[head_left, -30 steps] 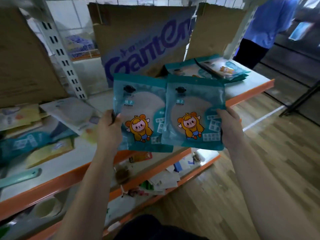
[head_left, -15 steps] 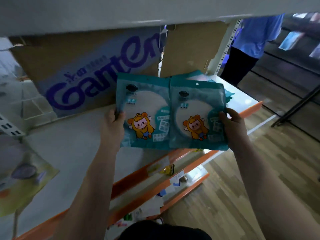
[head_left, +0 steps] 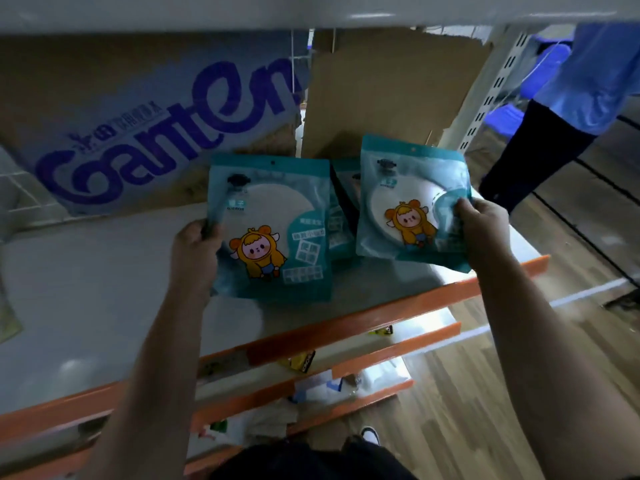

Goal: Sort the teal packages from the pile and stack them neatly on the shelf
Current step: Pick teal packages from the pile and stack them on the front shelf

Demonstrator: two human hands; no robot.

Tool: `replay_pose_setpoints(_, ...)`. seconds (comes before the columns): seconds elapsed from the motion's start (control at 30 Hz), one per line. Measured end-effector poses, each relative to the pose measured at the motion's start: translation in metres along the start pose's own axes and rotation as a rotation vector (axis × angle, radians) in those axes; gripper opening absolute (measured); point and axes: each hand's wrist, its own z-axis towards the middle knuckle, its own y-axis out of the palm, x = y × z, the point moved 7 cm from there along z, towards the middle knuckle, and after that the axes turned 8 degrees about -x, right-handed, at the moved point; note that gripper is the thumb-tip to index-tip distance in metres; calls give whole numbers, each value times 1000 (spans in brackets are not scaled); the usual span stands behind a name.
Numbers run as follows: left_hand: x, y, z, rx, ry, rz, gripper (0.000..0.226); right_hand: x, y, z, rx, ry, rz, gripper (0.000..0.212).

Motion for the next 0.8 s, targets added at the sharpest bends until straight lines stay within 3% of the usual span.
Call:
replay_pose_setpoints(0.2, 1, 18, -31, 153, -61, -29, 16, -11, 9, 59, -251, -54, -73, 29)
replay_pose_setpoints(0.33, 4, 27, -50, 217, -72, -83, 24, -19, 17, 71, -415, -63, -51, 19)
replay_pose_setpoints(0.43, 6, 32, -58, 242, -64, -92, 24, -21, 24, 77, -505, -39, -88, 36)
replay_pose_setpoints(0.8, 7, 46, -68, 280, -66, -171, 25, -13, 29, 93, -332, -161, -393, 40)
